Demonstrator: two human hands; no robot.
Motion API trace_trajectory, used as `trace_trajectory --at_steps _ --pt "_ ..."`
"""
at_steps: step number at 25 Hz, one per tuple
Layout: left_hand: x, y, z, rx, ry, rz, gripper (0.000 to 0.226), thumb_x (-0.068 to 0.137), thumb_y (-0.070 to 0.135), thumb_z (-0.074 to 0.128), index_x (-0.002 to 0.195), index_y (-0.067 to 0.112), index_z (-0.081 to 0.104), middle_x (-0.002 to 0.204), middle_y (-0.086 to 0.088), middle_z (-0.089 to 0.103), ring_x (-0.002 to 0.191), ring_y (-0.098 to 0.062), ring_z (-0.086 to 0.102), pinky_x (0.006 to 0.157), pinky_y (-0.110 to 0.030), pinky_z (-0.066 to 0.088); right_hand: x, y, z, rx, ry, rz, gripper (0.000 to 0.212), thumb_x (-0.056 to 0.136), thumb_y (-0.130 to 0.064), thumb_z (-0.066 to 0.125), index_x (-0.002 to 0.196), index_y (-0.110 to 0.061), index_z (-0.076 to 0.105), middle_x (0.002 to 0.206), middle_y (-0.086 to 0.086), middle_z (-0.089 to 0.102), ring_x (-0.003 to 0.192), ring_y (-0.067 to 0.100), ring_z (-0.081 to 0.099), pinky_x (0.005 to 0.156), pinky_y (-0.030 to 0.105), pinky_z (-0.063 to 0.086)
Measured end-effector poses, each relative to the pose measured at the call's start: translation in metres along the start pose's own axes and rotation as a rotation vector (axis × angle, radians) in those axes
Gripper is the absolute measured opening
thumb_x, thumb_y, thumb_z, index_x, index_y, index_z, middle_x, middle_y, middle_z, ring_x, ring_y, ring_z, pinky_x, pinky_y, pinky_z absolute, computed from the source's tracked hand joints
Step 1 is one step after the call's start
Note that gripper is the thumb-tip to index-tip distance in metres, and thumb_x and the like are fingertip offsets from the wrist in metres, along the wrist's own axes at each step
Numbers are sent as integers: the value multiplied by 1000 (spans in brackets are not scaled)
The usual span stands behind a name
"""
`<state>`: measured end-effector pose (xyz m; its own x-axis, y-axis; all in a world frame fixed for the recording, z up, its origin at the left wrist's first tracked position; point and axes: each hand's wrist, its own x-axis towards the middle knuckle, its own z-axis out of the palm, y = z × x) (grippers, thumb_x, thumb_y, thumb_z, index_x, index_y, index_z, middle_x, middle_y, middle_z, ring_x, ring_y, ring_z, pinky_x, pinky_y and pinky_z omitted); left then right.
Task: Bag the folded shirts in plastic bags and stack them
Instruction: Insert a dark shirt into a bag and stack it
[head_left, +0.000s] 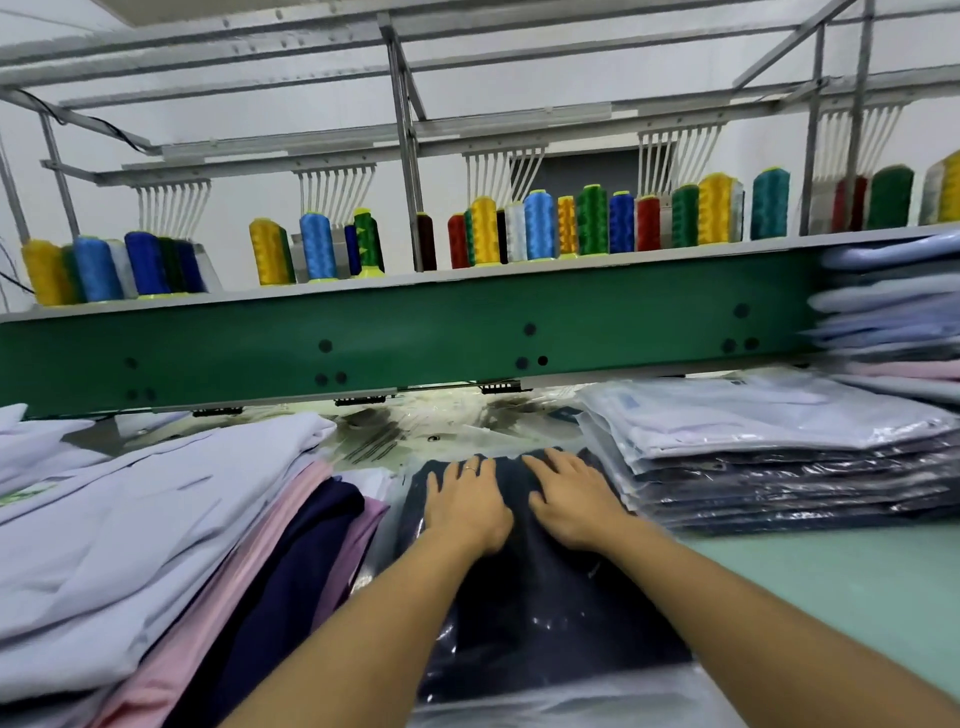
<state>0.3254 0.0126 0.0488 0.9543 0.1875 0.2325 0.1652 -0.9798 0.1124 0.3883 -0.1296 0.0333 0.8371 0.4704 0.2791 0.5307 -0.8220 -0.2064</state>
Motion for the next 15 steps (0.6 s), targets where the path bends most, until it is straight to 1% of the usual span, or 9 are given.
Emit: trace_trajectory --at_steps 2,3,5,7,9,11,13,15 --pt "22 2 12 -35 16 5 58 100 32 37 156 25 22 164 4 22 152 -25 12 123 -53 3 21 -5 9 -54 -9 -3 60 102 -41 34 159 -34 18 167 4 15 153 29 11 123 52 7" --pt "31 0 19 -31 -8 8 58 101 33 35 157 26 20 165 5 19 153 -26 8 122 -55 -1 30 -6 14 -66 -47 0 60 102 -45 32 160 -37 14 169 5 10 154 32 6 123 56 2" --pt "46 -7 32 -10 -116 -3 59 101 38 29 158 32 15 167 8 10 153 -33 1 118 -63 -8 42 0 25 -100 -136 -5 63 100 -52 29 158 -46 7 170 6 1 154 38 -4 121 61 -9" --pt "52 -17 48 -43 -191 -42 58 101 46 20 157 41 8 167 13 -1 152 -39 -8 113 -70 -13 46 10 38 -113 -182 4 63 96 -59 24 156 -53 4 170 5 -4 154 39 -11 119 61 -16" --pt "54 -24 59 -71 -157 -81 57 99 53 16 155 48 8 166 15 -4 151 -40 -11 110 -73 -13 48 18 45 -87 -192 51 66 93 -68 20 155 -54 3 170 8 -5 154 38 -10 121 58 -11" --pt "57 -27 63 -52 -121 -121 60 95 60 16 154 50 8 167 11 -3 151 -41 -10 111 -73 -11 53 22 46 -91 -192 108 75 90 -75 19 158 -47 5 169 13 -2 155 38 -3 123 54 -4" --pt "61 -29 63 -24 -136 -163 68 90 69 16 154 51 5 168 6 -1 151 -43 -7 112 -71 -8 55 24 45 -98 -189 161 83 88 -79 18 160 -39 7 168 15 3 155 35 2 123 51 0" --pt "61 -33 61 4 -169 -207 80 82 81 15 155 50 3 168 3 2 151 -44 -1 114 -68 -3 54 24 46 -88 -163 209 87 87 -79 17 161 -34 13 168 16 11 155 32 7 123 48 4"
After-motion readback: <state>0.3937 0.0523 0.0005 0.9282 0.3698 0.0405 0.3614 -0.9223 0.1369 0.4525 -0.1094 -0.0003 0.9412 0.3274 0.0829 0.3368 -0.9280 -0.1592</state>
